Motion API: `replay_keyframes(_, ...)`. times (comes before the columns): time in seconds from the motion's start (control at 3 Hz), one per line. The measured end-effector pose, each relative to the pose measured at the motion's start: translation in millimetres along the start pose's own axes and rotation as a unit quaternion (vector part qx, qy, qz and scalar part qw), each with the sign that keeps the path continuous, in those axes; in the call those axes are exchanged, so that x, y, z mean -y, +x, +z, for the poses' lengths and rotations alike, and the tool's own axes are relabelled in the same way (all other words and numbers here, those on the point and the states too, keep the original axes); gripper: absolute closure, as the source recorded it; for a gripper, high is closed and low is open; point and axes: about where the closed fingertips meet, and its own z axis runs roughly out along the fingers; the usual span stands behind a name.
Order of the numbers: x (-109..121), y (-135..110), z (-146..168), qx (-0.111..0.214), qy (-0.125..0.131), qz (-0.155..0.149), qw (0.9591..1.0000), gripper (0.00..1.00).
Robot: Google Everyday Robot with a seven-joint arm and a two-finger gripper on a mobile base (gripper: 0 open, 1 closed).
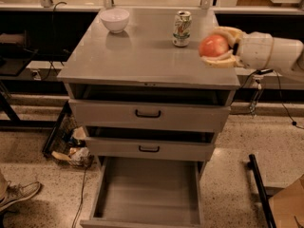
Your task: Pick apple from bottom drawer and place on counter
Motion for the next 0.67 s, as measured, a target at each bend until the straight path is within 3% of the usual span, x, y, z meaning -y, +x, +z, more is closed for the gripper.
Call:
replay_keyframes(0.33, 20.6, 17.7, 36.2, -0.045, -0.041, 0.022, 0.9979, 1.00)
replay_keyframes(0.67, 29.0, 35.0, 53.3, -0.095, -0.036, 0.037, 0.9941, 1.00)
